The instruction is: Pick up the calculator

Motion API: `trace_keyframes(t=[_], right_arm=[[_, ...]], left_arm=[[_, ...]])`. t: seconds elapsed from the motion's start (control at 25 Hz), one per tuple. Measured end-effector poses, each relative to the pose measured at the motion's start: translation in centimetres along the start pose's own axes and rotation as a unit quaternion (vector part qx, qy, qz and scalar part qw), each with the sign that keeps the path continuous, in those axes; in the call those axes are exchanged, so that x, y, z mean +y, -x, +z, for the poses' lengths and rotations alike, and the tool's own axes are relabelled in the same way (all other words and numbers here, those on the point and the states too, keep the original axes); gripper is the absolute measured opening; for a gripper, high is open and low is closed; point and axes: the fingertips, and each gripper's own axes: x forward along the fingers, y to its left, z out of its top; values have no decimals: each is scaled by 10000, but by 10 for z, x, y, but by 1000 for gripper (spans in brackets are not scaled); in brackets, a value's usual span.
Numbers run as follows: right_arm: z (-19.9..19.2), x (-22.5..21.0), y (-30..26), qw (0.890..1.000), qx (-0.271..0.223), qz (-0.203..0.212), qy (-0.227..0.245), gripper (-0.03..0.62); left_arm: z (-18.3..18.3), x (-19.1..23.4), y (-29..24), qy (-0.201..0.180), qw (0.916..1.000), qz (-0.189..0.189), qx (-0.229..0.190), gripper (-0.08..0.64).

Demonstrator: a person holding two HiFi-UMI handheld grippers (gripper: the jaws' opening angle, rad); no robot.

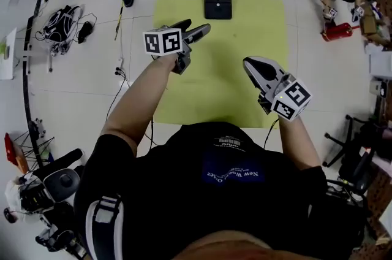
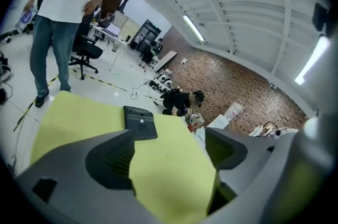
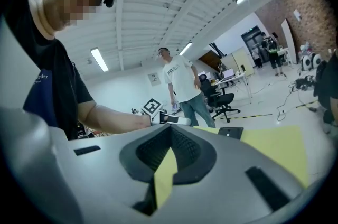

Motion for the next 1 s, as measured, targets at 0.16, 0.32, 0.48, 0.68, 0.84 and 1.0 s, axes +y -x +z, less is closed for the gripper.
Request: trace_keyframes(t=[0.16, 0.32, 0.48, 0.68, 0.84, 1.0], right_arm=[[-12, -13, 12, 9998, -44, -133, -148, -15], [-19, -25, 24, 9993, -113, -224, -277, -15], [-23, -40, 36, 9987, -154, -307, -382, -15], [-32, -62, 62, 9968, -218, -516, -576, -15], [-44, -77, 79, 9951, -205, -651, -718, -15], [-47, -88, 84, 9942, -210, -669, -816, -15]], left_arm=[[-5, 26, -46, 63, 9972, 535, 525, 547], [-3, 57, -84, 118, 9885, 1208, 900, 575], [1, 86, -121, 381, 9770, 1707, 1216, 575], [1, 114, -159, 374, 9605, 2307, 1507, 575], [-5, 122, -179, 445, 9501, 2595, 1670, 575], [-4, 122, -196, 315, 9407, 2812, 1869, 577]])
